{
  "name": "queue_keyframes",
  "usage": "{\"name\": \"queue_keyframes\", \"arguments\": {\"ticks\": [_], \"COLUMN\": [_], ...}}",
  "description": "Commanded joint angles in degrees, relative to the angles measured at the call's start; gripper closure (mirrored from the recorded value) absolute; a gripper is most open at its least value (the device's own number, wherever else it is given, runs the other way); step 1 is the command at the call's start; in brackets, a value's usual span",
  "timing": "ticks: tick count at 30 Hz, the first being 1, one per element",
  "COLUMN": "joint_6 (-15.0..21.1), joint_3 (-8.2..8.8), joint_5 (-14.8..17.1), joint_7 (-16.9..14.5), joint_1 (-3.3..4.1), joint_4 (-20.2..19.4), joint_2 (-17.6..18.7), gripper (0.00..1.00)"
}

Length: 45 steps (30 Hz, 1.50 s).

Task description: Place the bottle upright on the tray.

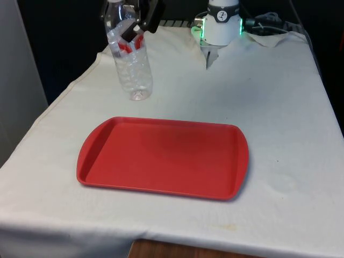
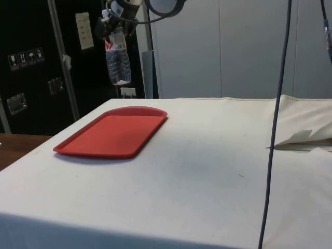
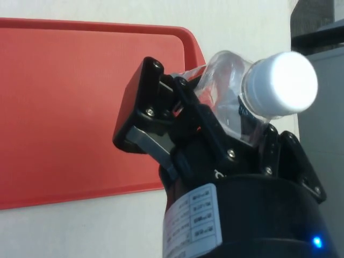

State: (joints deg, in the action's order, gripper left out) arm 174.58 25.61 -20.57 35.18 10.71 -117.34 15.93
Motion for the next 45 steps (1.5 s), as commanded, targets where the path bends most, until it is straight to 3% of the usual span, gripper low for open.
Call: {"name": "queue_keyframes", "arguments": {"ticks": [1,3,4,5,11,12,13,20,21,22,28,30,31,45], "joint_6": [1.1,1.4,0.5,1.7,3.0,2.2,3.3,5.3,4.0,6.0,9.2,8.4,9.9,13.5], "joint_3": [-1.09,-1.15,-0.11,-1.15,-1.38,-0.34,-1.38,-1.49,-0.57,-1.49,-1.32,-0.69,-1.32,-2.01], "joint_5": [0.5,0.5,0.0,0.5,0.5,-0.1,0.4,0.2,-0.1,0.2,0.0,-0.1,0.0,-0.1], "joint_7": [-0.9,-1.3,-0.7,-1.5,-2.9,-2.4,-3.1,-4.4,-3.9,-4.6,-5.0,-4.9,-5.2,-6.1], "joint_1": [-0.52,-0.52,0.0,-0.52,-0.52,0.0,-0.52,-0.46,0.0,-0.4,-0.34,0.0,-0.34,0.11], "joint_4": [-0.7,-0.8,-0.1,-0.9,-1.2,-0.6,-1.3,-1.5,-0.9,-1.6,-1.9,-1.5,-1.9,-2.3], "joint_2": [-0.3,-0.2,0.0,-0.2,0.0,0.2,0.1,0.6,0.7,0.8,1.8,2.0,2.1,3.8], "gripper": [0.72,0.72,0.72,0.72,0.72,0.72,0.72,0.72,0.72,0.72,0.72,0.72,0.72,0.72]}}
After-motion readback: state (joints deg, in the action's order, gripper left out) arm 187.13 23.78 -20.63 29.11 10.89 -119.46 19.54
